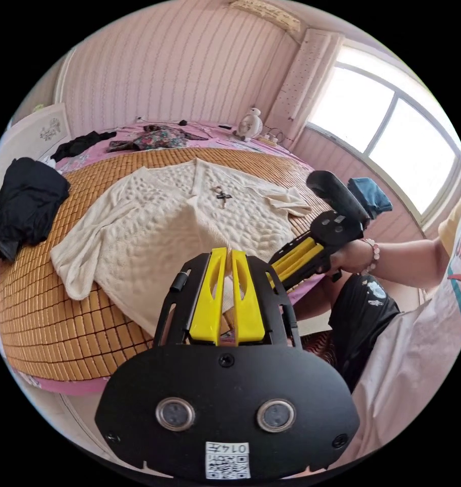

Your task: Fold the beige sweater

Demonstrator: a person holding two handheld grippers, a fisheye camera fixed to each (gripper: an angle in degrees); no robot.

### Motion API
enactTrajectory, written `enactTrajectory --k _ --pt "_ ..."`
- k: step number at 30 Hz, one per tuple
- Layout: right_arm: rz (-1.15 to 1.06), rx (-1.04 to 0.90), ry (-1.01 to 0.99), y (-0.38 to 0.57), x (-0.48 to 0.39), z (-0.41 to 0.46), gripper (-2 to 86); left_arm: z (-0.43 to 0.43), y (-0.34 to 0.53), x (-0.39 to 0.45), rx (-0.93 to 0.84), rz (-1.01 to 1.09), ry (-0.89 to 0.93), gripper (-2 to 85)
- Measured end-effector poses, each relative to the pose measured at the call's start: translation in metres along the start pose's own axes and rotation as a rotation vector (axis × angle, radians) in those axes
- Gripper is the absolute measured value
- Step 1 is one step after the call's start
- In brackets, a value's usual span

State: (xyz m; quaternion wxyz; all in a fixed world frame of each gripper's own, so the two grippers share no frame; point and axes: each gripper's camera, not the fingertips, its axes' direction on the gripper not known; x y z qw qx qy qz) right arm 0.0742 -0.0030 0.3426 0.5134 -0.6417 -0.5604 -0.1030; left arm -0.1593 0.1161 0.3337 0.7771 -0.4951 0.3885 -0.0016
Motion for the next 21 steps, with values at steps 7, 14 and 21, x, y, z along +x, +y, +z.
enactTrajectory --k 7,14,21 --pt "0.116 0.022 0.021 0.038 0.018 -0.005 6.6 0.031 0.011 0.012 -0.050 -0.119 0.212 1.6" --pt "0.296 0.208 0.308 0.088 0.054 -0.053 6.9 0.041 0.009 0.004 -0.072 -0.135 0.053 2.2" --pt "0.472 0.289 0.601 0.112 0.104 -0.087 6.8 0.111 -0.029 0.035 -0.134 -0.072 0.011 3.0"
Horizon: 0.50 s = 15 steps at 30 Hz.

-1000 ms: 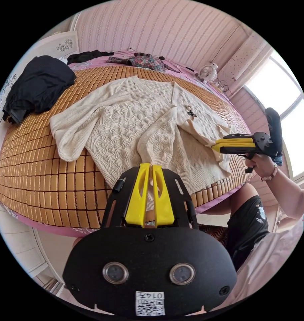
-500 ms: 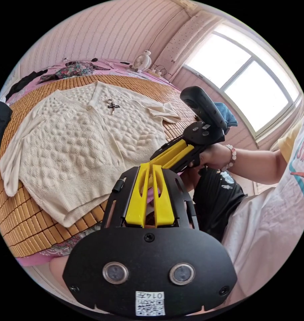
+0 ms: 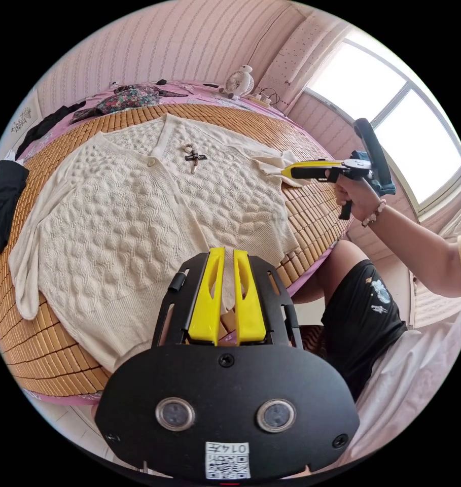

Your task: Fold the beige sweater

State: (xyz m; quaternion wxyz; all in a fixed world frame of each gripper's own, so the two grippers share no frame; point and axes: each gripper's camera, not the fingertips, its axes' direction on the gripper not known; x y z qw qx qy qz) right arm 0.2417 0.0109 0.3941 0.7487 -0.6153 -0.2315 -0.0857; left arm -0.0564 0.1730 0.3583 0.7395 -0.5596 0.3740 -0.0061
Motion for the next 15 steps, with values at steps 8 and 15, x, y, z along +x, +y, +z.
enactTrajectory --k 8,15 --pt "0.027 -0.050 -0.032 -0.001 0.017 0.037 5.2 0.035 -0.002 0.029 -0.026 0.162 -0.043 3.0" --pt "0.286 0.232 -0.131 0.062 0.094 -0.051 2.3 0.038 -0.009 0.030 -0.038 0.145 -0.022 1.7"
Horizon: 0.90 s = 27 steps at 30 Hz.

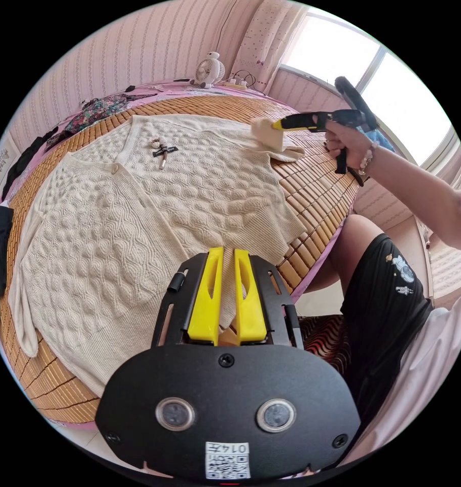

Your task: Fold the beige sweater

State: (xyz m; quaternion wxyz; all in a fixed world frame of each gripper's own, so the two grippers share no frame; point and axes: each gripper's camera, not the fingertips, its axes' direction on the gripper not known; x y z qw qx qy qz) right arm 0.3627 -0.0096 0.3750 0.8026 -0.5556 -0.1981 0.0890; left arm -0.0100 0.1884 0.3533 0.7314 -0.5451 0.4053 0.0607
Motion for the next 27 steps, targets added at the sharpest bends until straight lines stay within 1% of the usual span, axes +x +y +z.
enactTrajectory --k 2,3,5,7,9,12,15,16,17,18,19,20,22,23,27 --pt "0.097 0.095 0.135 0.014 0.036 -0.043 1.7 0.000 -0.001 0.003 0.004 0.001 -0.018 1.1" --pt "0.113 0.106 0.174 0.017 0.044 -0.051 1.7 -0.001 -0.002 0.006 0.008 0.016 -0.017 0.6" --pt "0.152 0.110 0.313 0.021 0.070 -0.073 1.5 -0.001 -0.004 0.008 0.004 0.012 -0.015 0.0" --pt "0.174 0.099 0.375 0.021 0.088 -0.083 1.4 -0.003 -0.005 0.006 0.002 -0.029 0.000 -0.5" --pt "0.188 0.093 0.387 0.020 0.102 -0.090 1.3 -0.005 -0.006 0.004 -0.005 -0.038 0.023 -0.5" --pt "0.209 0.070 0.406 0.019 0.117 -0.094 1.4 -0.009 -0.008 0.006 -0.010 0.000 0.044 -0.6" --pt "0.180 -0.021 0.505 0.022 0.120 -0.084 1.6 -0.012 -0.012 0.015 -0.030 0.052 0.128 -0.7" --pt "0.196 -0.100 0.523 0.027 0.125 -0.074 1.7 -0.011 -0.012 0.022 -0.050 0.085 0.163 -0.6" --pt "0.241 -0.199 0.530 0.033 0.134 -0.062 1.7 -0.010 -0.012 0.025 -0.064 0.102 0.176 -0.6" --pt "0.267 -0.228 0.542 0.037 0.138 -0.058 1.8 -0.009 -0.012 0.032 -0.083 0.124 0.188 -0.6" --pt "0.346 -0.254 0.585 0.045 0.144 -0.055 1.9 -0.011 -0.012 0.035 -0.084 0.127 0.185 -0.6" --pt "0.402 -0.257 0.592 0.052 0.147 -0.055 1.8 -0.012 -0.012 0.035 -0.086 0.129 0.190 -0.6" --pt "0.423 -0.202 0.545 0.060 0.145 -0.058 1.7 -0.020 -0.011 0.033 -0.070 0.107 0.196 -0.6" --pt "0.411 -0.171 0.505 0.062 0.141 -0.059 1.6 -0.023 -0.010 0.031 -0.061 0.105 0.199 -0.6" --pt "0.326 -0.143 0.440 0.055 0.119 -0.056 1.4 -0.055 -0.009 0.009 0.004 0.058 0.190 -0.1"
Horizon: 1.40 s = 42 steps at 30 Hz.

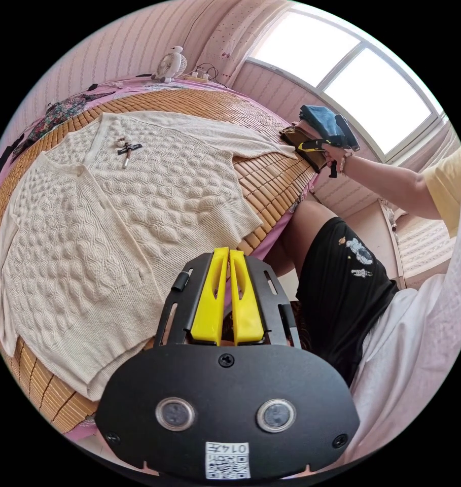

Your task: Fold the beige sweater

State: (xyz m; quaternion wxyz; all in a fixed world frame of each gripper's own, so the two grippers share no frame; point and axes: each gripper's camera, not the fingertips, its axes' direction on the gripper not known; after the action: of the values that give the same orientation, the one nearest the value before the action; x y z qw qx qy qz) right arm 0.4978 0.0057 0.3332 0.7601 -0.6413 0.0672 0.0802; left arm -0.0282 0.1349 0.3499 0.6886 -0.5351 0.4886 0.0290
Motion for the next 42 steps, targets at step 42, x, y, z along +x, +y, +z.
enactTrajectory --k 42 --pt "-1.083 -0.277 -0.703 0.098 -0.601 -0.067 3.3 -0.482 0.402 -0.327 0.727 -1.306 -0.627 7.2"
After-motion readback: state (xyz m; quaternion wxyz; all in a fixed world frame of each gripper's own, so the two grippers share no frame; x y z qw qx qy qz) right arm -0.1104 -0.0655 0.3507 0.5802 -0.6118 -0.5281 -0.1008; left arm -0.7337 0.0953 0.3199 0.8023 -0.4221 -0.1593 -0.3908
